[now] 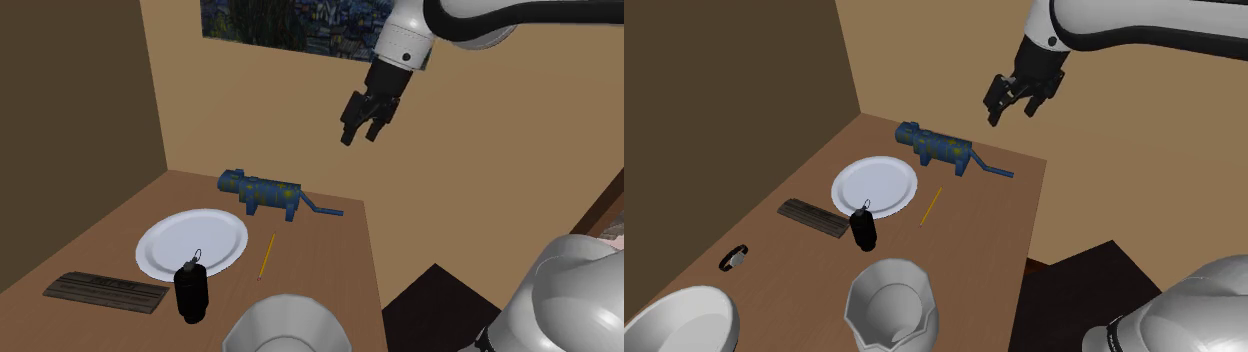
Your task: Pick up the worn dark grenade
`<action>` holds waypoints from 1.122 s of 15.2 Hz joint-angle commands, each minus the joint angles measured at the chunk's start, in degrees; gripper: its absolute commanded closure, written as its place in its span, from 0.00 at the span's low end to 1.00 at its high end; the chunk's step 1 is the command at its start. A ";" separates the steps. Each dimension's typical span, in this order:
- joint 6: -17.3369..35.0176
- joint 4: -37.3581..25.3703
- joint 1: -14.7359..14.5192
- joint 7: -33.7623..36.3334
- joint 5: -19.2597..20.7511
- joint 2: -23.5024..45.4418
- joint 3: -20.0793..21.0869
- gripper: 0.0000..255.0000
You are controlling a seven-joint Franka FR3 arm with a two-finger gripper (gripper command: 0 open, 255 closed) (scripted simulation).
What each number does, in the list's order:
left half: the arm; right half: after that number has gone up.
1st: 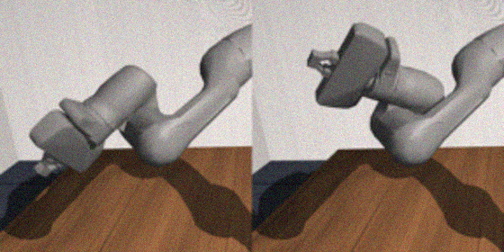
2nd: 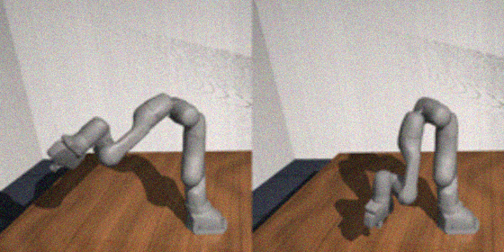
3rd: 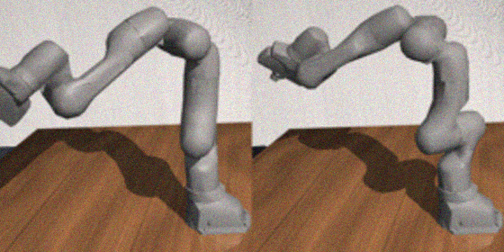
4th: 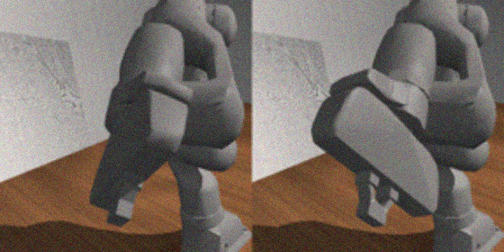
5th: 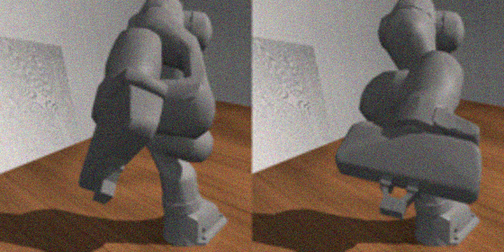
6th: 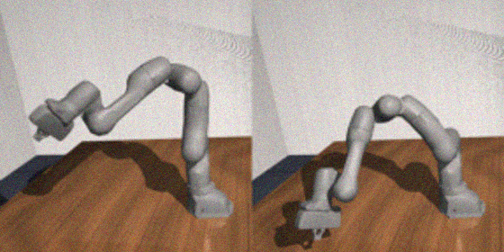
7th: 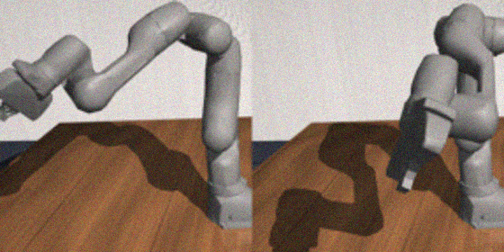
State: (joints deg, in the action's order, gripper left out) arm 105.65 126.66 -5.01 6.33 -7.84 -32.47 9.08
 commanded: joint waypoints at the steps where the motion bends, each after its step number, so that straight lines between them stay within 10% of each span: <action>1: 1.05 -0.89 -0.68 0.73 -0.20 2.80 1.59 0.00; 17: 7.20 -16.51 -6.14 9.88 5.39 32.52 13.92 0.00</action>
State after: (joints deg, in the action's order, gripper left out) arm 112.43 111.34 -10.66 15.46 -3.19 -2.15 22.32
